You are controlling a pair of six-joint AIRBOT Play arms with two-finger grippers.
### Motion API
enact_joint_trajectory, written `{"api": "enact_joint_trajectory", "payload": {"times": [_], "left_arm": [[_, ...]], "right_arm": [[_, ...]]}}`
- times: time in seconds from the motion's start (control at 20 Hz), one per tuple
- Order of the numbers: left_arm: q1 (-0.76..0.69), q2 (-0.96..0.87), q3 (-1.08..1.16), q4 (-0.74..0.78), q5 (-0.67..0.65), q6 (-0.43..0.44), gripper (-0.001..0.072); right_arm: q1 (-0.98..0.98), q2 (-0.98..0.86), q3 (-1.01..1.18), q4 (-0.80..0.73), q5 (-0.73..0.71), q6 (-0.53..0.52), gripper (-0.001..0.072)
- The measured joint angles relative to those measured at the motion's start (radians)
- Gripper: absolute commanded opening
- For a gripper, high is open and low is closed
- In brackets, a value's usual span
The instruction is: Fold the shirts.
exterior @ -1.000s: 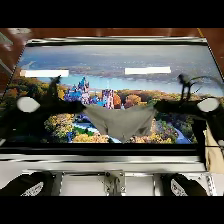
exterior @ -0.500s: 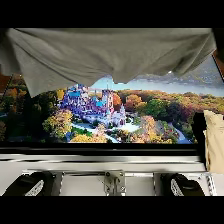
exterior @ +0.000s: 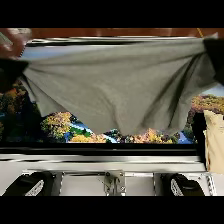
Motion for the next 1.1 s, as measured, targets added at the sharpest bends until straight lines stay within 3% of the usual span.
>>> {"api": "enact_joint_trajectory", "payload": {"times": [0.2,0.3,0.5,0.8,1.05,1.1], "left_arm": [[-0.018,-0.001,-0.231,-0.018,-0.034,-0.011,0.0031],[-0.062,-0.002,-0.373,-0.066,0.017,-0.013,0.0031],[-0.220,-0.039,-0.620,-0.161,0.224,-0.030,0.0032],[-0.402,-0.217,-0.748,-0.245,0.544,-0.163,0.0032],[-0.425,-0.306,-0.765,-0.307,0.664,-0.200,0.0032],[-0.418,-0.307,-0.766,-0.312,0.671,-0.200,0.0032]], "right_arm": [[0.000,-0.085,-0.086,-0.082,0.144,0.048,0.0061],[0.000,-0.151,-0.161,-0.101,0.145,0.059,0.0061],[-0.001,-0.336,-0.267,-0.073,-0.002,0.068,0.0061],[0.012,-0.623,-0.303,0.259,-0.321,0.069,0.0061],[0.040,-0.716,-0.307,0.338,-0.348,0.039,0.0062],[0.033,-0.715,-0.308,0.338,-0.333,0.027,0.0096]]}}
